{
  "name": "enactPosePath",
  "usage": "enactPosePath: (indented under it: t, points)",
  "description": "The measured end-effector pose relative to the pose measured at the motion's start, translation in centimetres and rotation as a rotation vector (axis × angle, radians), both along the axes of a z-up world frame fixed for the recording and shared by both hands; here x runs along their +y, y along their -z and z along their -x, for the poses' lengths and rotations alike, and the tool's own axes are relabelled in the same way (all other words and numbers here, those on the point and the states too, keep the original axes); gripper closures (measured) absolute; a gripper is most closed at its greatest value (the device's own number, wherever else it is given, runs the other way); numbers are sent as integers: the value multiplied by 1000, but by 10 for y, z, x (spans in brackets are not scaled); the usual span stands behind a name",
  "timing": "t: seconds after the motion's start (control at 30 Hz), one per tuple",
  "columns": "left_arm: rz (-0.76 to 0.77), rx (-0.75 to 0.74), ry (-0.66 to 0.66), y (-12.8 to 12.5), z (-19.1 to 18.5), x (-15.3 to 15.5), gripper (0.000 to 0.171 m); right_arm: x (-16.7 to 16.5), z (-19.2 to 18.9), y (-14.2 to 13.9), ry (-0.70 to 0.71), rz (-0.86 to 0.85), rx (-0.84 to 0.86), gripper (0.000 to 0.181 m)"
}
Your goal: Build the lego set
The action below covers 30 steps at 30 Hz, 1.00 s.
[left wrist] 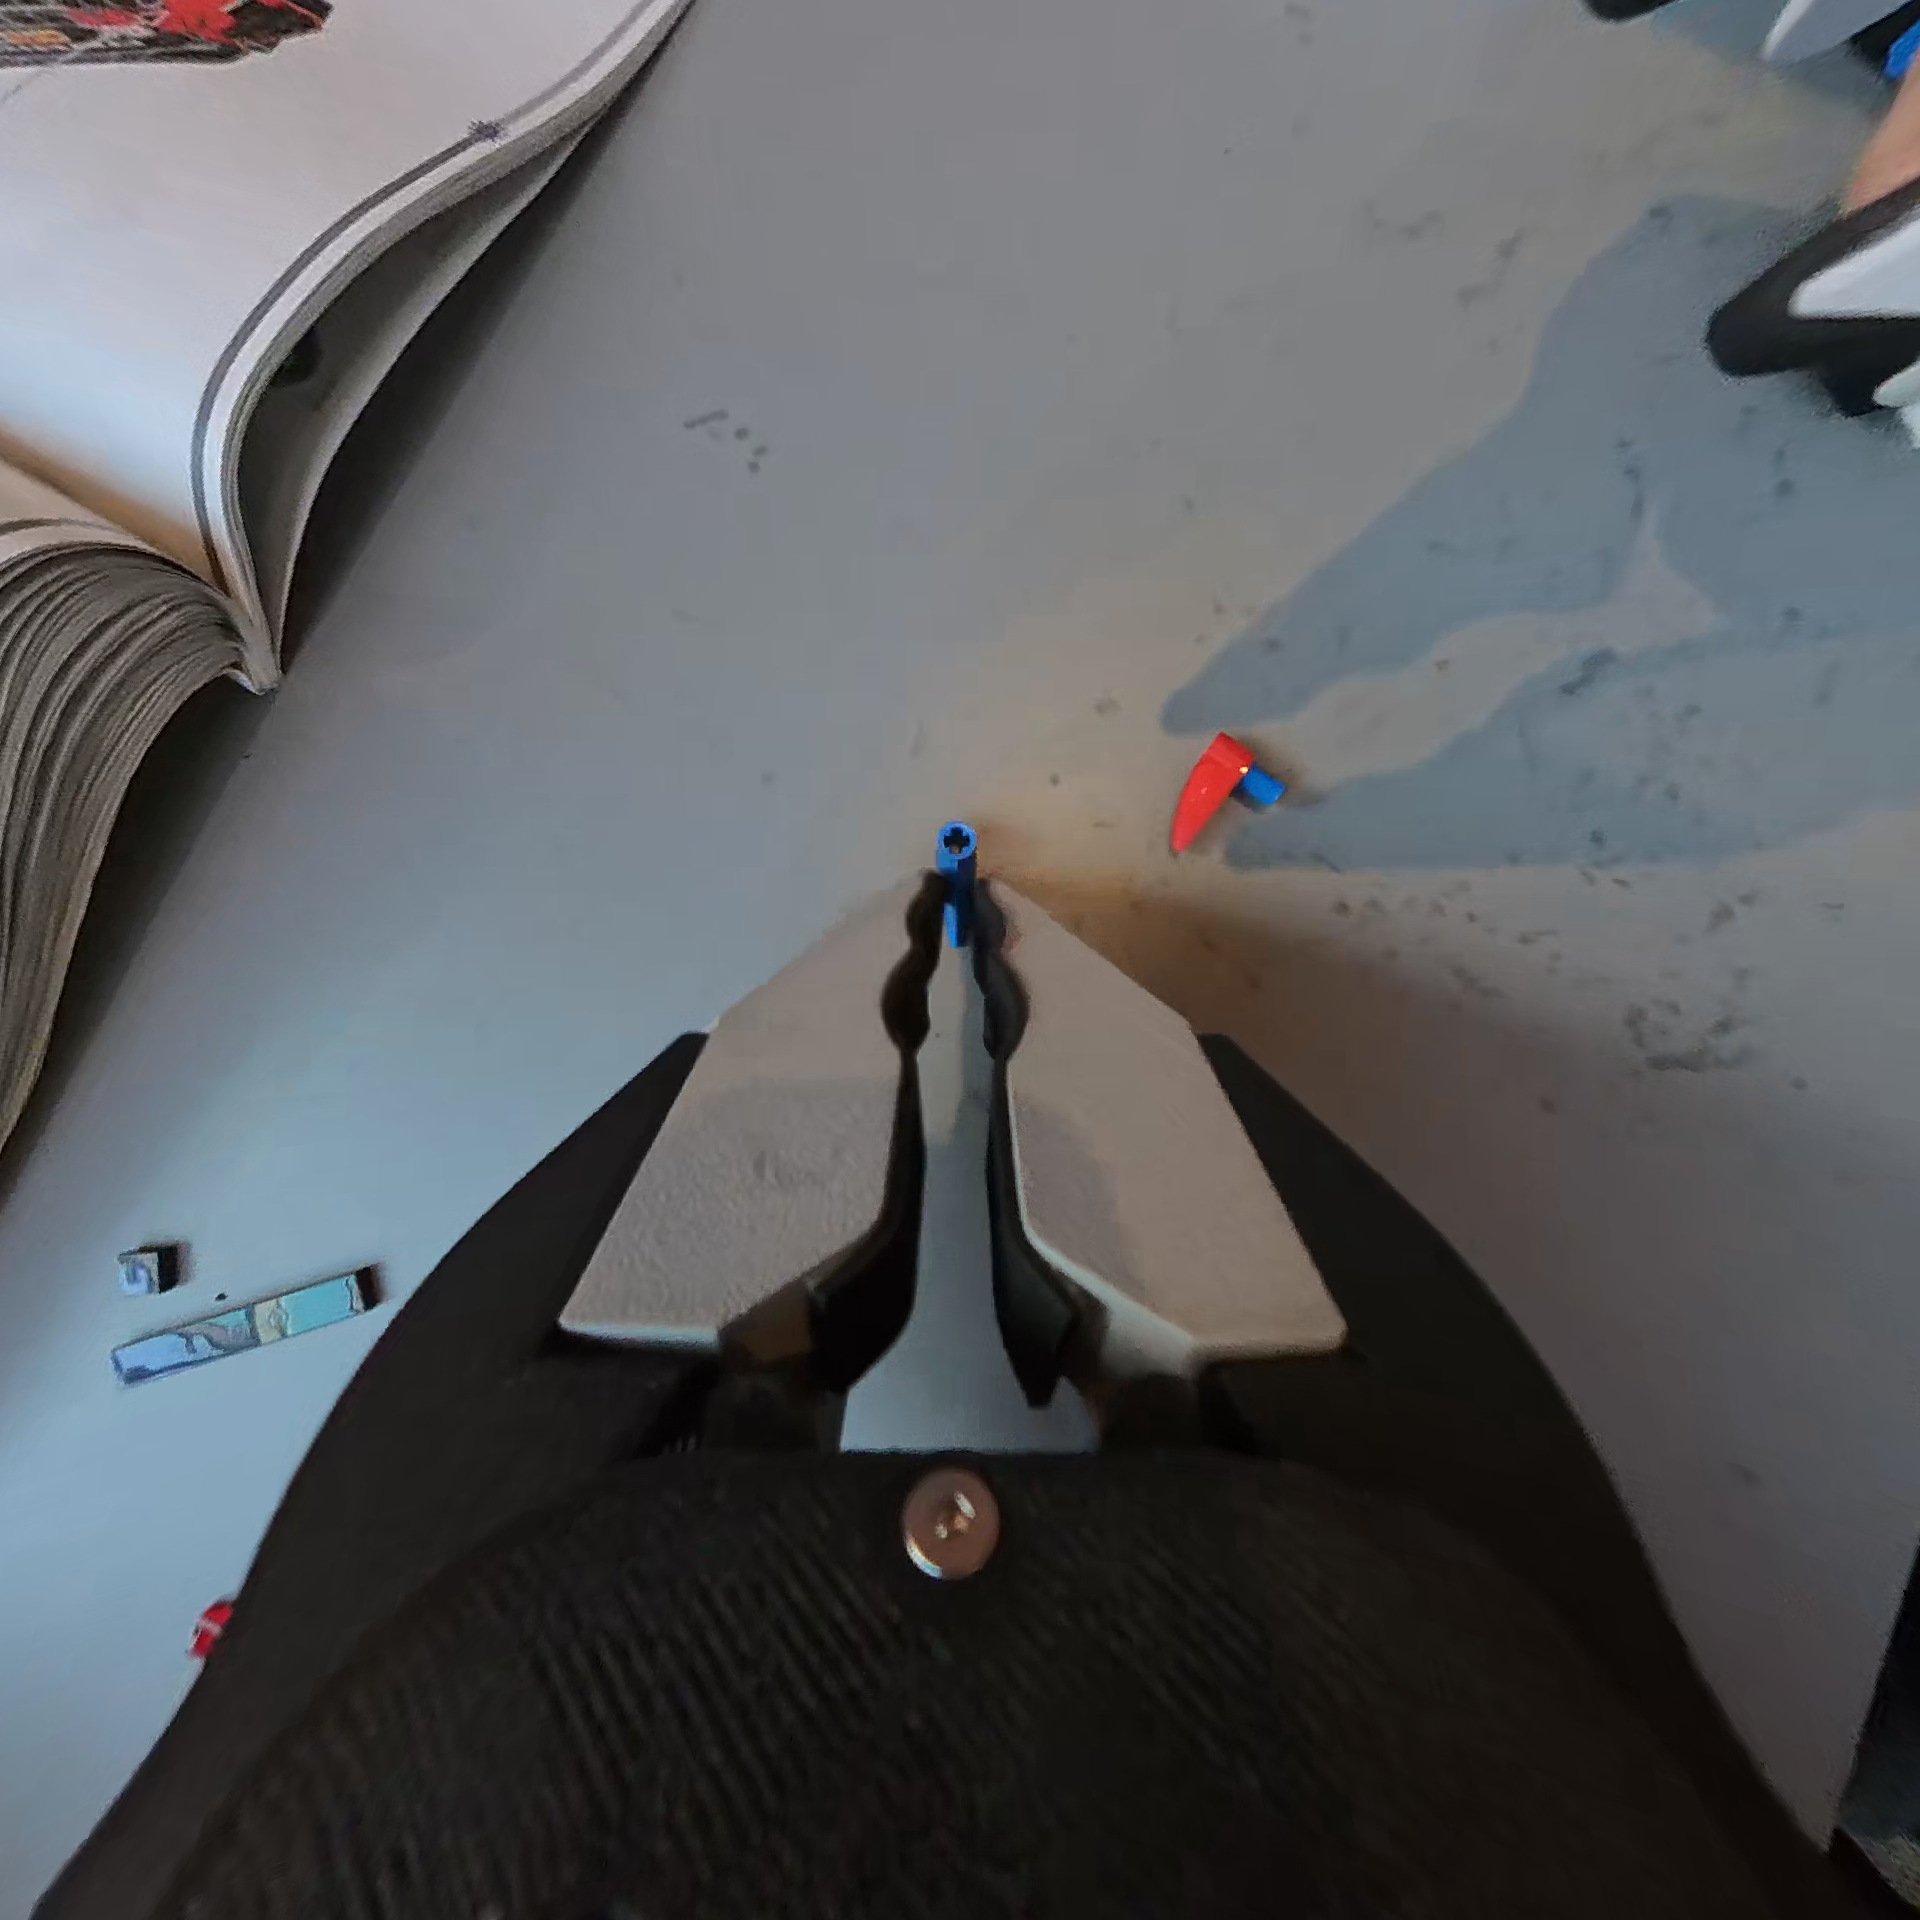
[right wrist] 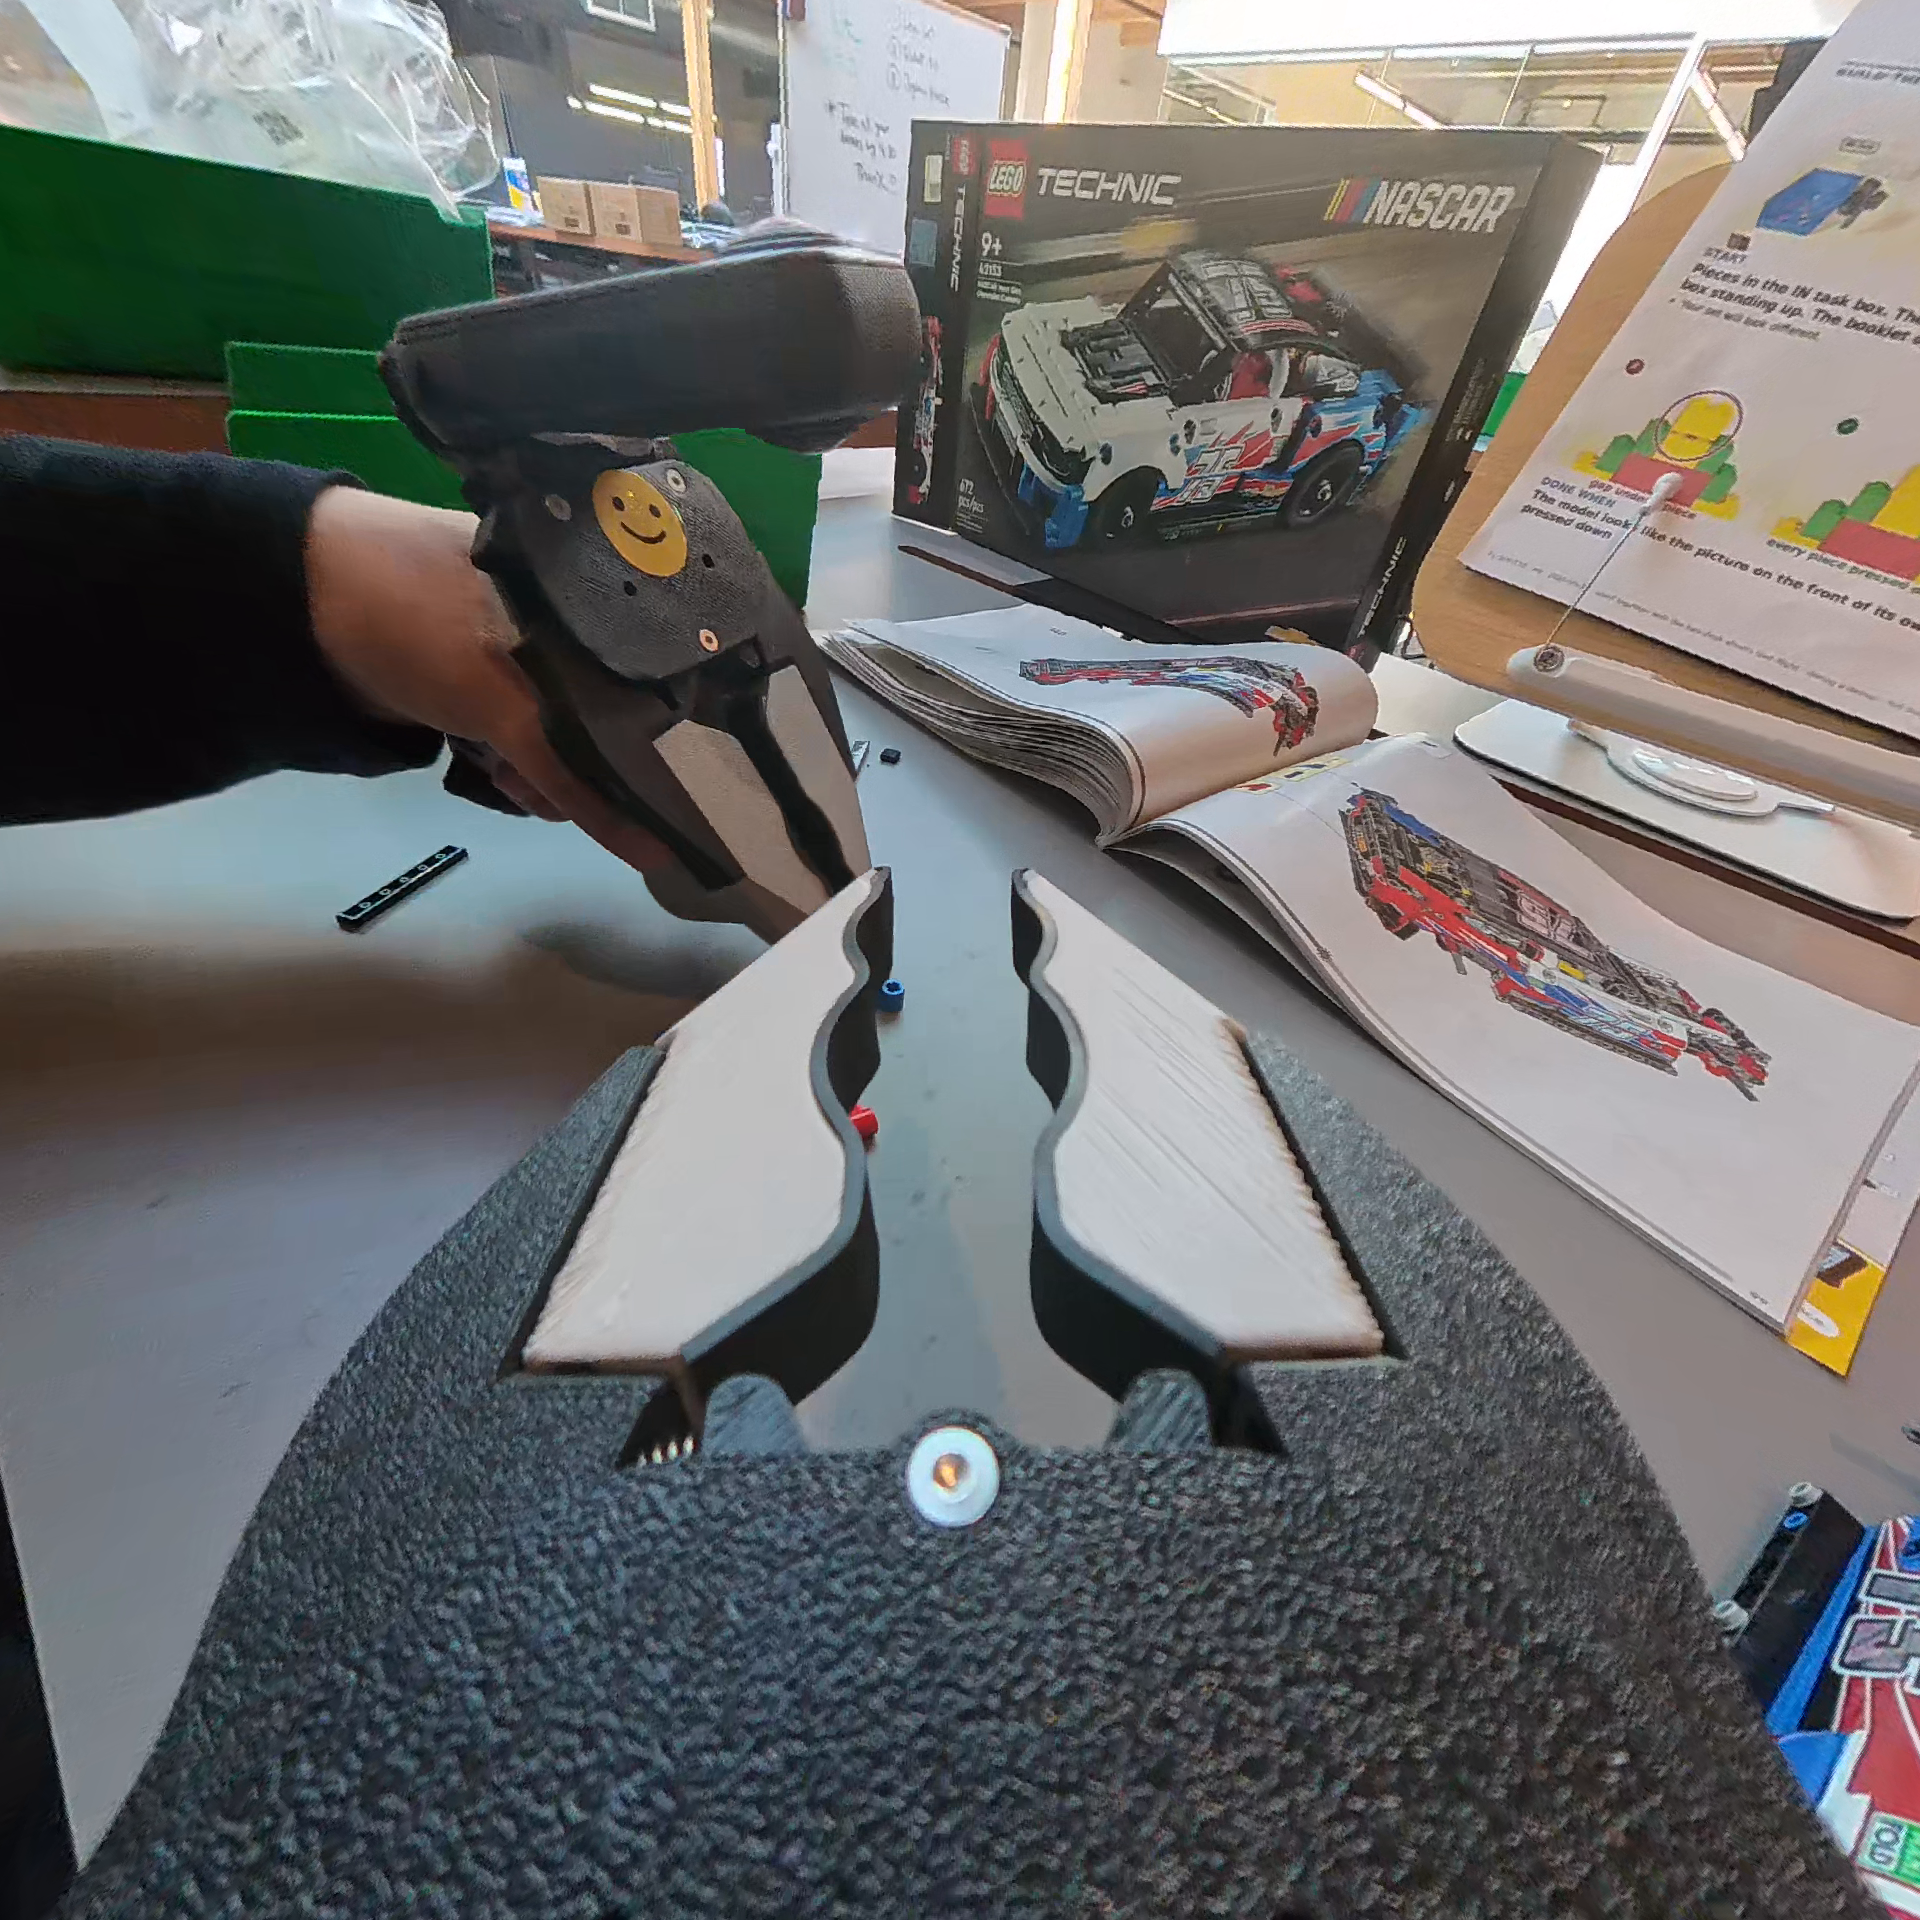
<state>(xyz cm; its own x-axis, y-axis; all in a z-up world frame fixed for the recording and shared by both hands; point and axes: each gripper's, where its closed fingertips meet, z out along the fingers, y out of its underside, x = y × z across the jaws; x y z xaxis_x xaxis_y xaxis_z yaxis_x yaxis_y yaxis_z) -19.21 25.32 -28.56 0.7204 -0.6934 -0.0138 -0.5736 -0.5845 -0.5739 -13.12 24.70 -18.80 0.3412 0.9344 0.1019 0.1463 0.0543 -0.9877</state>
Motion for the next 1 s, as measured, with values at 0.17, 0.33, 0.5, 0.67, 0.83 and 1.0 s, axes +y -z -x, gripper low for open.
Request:
enactPosePath:
  t: [0.17,0.33,0.5,0.67,0.83,1.0]
  points:
    - [4,50,-4,-1,12,-12,170,-2,2,2,-17,3,-10,160]
    - [50,52,6,-4,23,-63,171,-18,14,16,-89,-51,-123,160]
    - [69,40,18,-1,20,-106,170,-34,22,29,-170,-104,-215,167]
    - [34,60,19,-1,20,-114,169,-62,28,57,-380,-9,-403,168]
    - [18,-3,31,-6,17,-116,160,-66,25,65,-466,-62,-585,169]
    - [-1,-35,22,-6,18,-111,160,-61,29,65,-589,-175,-780,176]
